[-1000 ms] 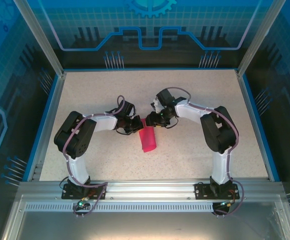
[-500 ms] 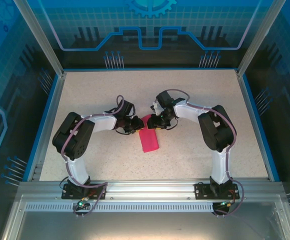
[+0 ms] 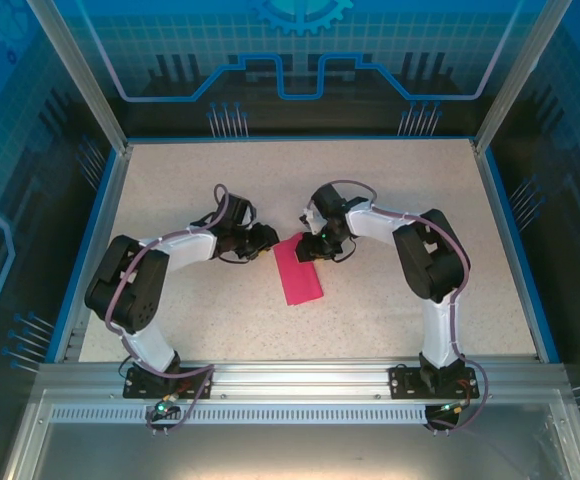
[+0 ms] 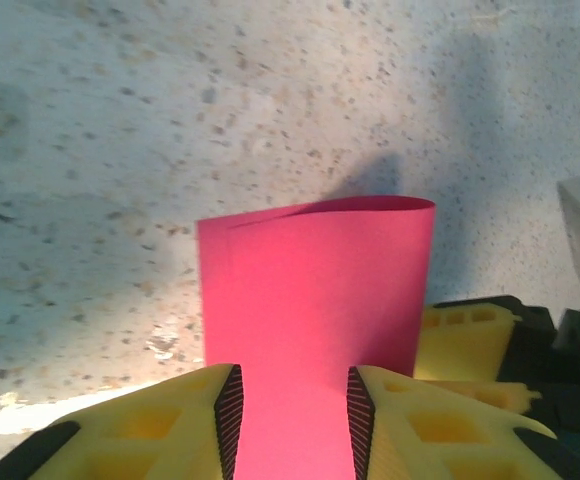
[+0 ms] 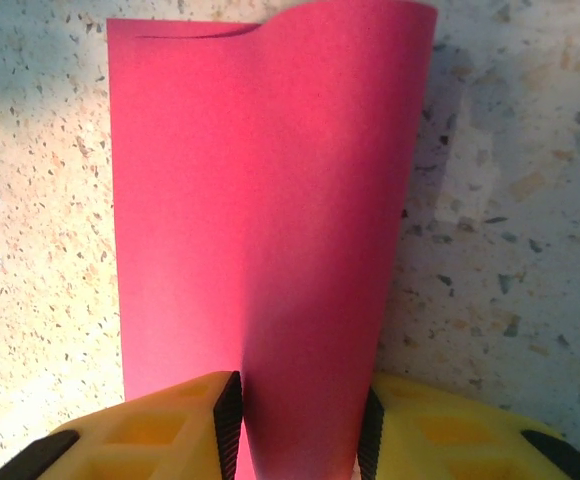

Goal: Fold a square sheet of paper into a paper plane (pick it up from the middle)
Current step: Hold the square sheet of paper at the center of the table.

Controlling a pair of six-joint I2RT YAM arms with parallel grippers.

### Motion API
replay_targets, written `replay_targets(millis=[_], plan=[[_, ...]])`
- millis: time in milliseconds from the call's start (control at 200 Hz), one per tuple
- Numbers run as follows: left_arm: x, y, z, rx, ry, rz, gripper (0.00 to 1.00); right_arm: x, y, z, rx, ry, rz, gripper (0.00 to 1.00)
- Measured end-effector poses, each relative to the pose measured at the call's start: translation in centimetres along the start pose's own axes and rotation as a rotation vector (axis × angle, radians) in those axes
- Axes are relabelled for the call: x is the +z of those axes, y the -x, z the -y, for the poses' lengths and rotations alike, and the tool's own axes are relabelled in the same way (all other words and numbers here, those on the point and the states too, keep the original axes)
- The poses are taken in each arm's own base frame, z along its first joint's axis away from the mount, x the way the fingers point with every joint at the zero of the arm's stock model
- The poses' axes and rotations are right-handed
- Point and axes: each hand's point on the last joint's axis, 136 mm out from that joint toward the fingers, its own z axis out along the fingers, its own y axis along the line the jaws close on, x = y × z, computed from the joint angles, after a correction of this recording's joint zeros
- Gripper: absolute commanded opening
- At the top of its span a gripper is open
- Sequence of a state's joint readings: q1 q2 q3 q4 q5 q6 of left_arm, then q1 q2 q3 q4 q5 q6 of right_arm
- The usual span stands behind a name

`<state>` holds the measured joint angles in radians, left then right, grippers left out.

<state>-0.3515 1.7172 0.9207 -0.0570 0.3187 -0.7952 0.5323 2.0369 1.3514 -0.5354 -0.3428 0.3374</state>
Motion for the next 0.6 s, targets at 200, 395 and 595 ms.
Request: replay_targets(millis=[200,395,595], plan=[[-0.27,0.09,-0.24,-0.013,0.004,0.009,0.36,0.1,-0.02,-0.03,-0.019,-0.02,-0.012,0.38],[-0.22,-0.05,-0.44,-0.021,0.007,0.006,0.37,0.18,0.04,-0.08,-0.007,-0.029,-0.016,0.39],[-0.22,-0.03,-0.41,-0.023,0.006,0.007,0.37,0.24,0.1,-0.22,0.023,-0.035,-0.022,0.43]])
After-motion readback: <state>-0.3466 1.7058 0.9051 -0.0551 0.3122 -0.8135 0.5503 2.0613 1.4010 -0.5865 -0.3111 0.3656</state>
